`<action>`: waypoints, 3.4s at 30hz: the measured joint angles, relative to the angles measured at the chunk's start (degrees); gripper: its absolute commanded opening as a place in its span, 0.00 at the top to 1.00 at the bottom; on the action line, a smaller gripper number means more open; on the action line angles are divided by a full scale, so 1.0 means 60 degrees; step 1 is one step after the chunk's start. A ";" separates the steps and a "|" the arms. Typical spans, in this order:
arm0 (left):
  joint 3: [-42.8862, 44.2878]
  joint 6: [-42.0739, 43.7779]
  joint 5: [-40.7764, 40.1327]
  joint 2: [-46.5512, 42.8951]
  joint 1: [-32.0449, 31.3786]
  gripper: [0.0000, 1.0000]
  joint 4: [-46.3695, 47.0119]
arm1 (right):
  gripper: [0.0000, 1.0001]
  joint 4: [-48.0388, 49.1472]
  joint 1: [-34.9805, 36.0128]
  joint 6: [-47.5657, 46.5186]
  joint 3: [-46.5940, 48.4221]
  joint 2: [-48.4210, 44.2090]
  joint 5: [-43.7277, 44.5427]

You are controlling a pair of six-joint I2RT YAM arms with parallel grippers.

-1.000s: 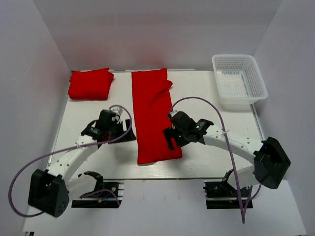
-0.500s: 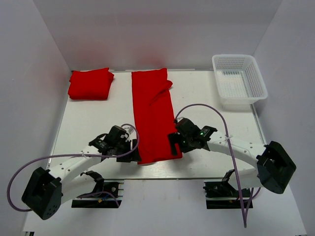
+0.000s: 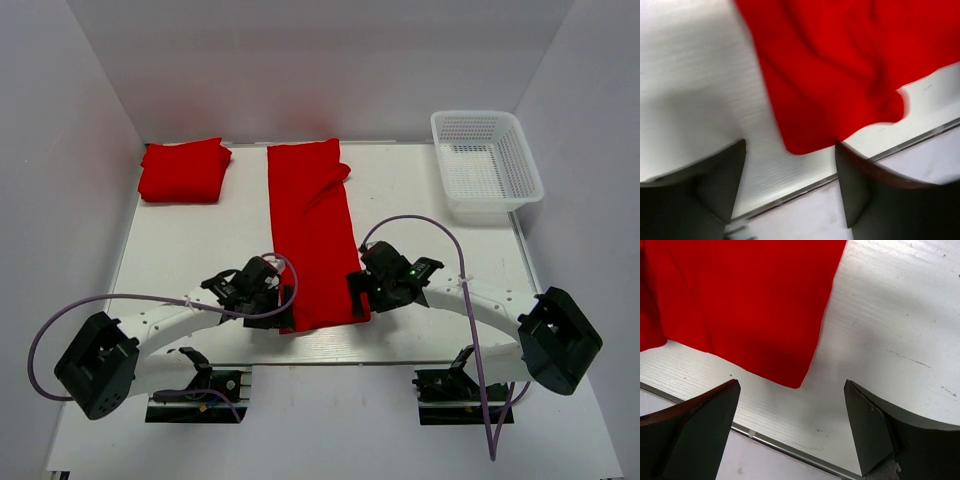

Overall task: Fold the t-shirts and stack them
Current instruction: Grab the bottom of the folded rectangular tshirt with both arms, then fold the folded rectangular tshirt in 1/3 of the way

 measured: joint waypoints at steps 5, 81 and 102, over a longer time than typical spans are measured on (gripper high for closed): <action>0.0688 -0.0047 -0.0452 0.0259 -0.0357 0.01 -0.0229 | 0.10 0.0018 -0.0066 0.0000 0.0000 -0.0026 -0.0109; 0.1647 -0.3238 -0.1359 0.0412 -0.2353 1.00 -0.2426 | 1.00 0.0047 -0.0171 -0.0047 -0.1075 -0.0273 -0.2550; 0.5300 -0.1934 -0.3479 0.2889 -0.0871 1.00 -0.3734 | 1.00 -0.1865 -0.1268 -0.0889 0.3748 0.2787 -0.1202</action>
